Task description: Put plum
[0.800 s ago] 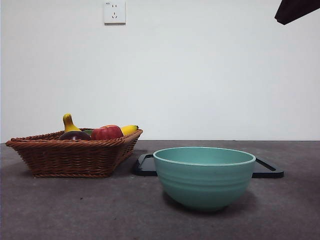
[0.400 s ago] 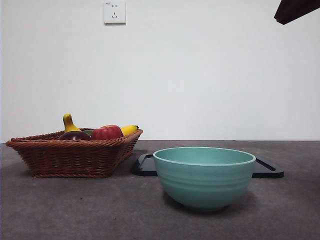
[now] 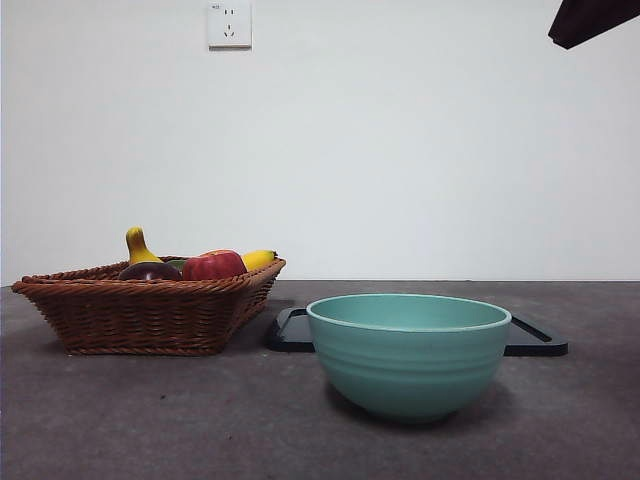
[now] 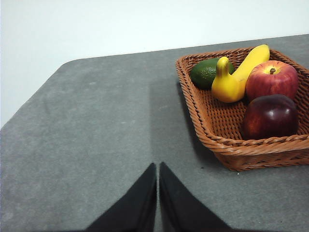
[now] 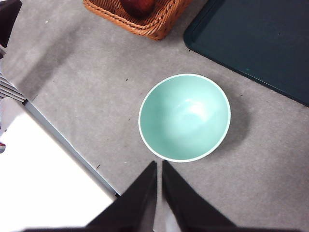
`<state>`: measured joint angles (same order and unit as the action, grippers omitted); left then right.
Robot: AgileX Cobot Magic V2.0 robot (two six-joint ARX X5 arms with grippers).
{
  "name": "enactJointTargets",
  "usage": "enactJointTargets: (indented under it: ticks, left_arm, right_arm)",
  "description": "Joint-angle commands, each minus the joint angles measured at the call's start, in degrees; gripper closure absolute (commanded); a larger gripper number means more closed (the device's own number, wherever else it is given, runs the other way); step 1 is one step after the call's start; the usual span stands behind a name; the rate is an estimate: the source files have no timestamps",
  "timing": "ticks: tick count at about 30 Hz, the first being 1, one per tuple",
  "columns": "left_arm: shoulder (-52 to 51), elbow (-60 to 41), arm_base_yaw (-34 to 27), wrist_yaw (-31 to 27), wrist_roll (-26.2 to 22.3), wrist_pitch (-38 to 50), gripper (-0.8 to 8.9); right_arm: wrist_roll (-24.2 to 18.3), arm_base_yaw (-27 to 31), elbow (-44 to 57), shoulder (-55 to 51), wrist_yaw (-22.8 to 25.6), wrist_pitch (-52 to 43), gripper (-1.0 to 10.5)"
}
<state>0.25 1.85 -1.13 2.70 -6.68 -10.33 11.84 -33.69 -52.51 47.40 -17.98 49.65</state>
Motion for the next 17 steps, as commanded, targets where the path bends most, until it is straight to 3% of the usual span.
enactJointTargets:
  ticks: [1, 7, 10, 17]
  left_arm:
    - [-0.09, -1.18, -0.15, -0.11, 0.31, -0.44, 8.06]
    - [-0.09, -1.18, -0.15, -0.11, 0.31, -0.44, 8.06]
    - [-0.09, -1.18, -0.15, -0.11, 0.31, -0.44, 8.06]
    - [-0.09, -1.18, -0.15, -0.11, 0.31, -0.42, 8.06]
  right_arm:
    - [-0.52, -0.39, -0.85, 0.42, -0.02, -0.55, 9.4]
    - [-0.72, -0.39, -0.85, 0.33, -0.02, -0.55, 9.4]
    - [-5.01, 0.81, -0.85, -0.39, 1.14, -1.73, 9.4]
    - [-7.45, 10.58, 2.25, -7.43, 3.21, -18.93, 9.4]
